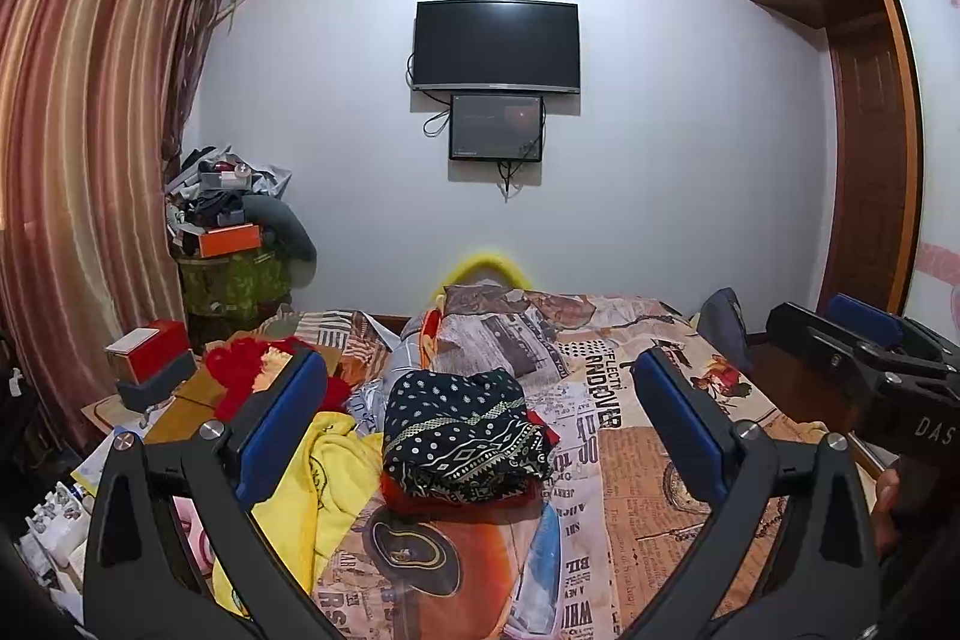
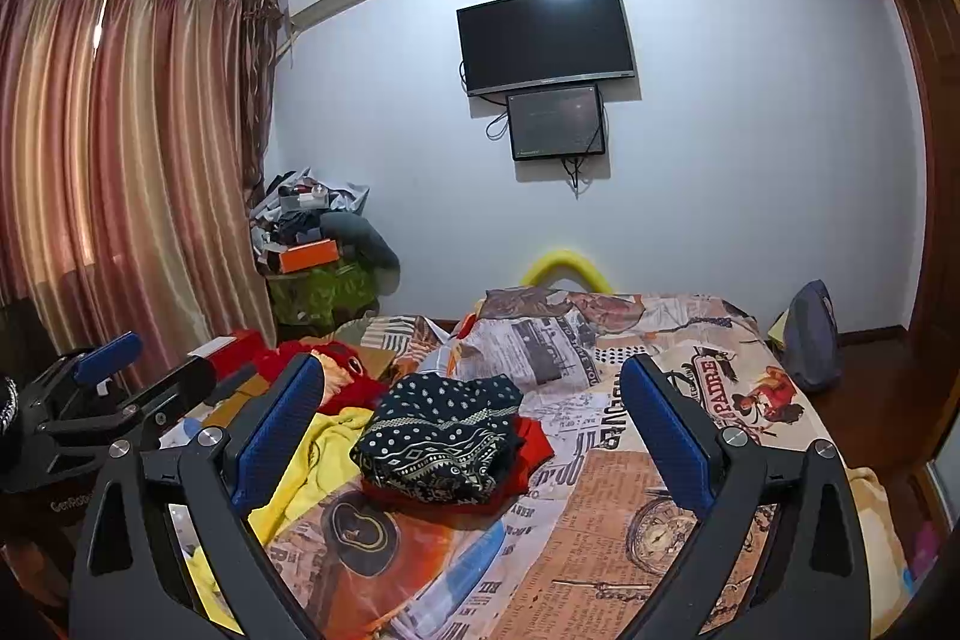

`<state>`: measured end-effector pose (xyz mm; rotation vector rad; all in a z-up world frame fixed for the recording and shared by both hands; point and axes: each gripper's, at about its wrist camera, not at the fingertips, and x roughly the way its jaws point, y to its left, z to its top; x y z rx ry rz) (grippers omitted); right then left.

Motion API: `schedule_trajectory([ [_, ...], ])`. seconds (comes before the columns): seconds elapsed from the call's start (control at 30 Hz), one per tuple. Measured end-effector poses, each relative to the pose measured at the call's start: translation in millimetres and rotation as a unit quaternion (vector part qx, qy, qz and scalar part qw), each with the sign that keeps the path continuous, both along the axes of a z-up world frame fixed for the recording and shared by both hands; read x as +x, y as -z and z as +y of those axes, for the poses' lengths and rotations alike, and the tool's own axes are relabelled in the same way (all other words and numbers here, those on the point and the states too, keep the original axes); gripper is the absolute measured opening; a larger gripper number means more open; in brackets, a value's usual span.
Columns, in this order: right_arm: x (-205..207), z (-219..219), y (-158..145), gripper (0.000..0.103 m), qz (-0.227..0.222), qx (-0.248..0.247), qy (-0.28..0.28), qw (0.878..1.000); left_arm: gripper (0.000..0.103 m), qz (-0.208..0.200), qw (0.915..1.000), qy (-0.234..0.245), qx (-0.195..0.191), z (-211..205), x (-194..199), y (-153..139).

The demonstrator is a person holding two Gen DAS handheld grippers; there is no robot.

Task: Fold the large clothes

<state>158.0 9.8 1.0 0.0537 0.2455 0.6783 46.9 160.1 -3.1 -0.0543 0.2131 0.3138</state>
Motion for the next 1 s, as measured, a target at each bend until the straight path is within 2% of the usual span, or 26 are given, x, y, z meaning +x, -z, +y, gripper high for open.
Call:
schedule_trajectory([
  [1.0, 0.1, -2.4, 1.1, 0.098, -0.001, -0.011, -0.005, 1.000, 0.103, 0.005, 0.9999, 0.009, -0.004, -5.1, -2.7, -1.4],
])
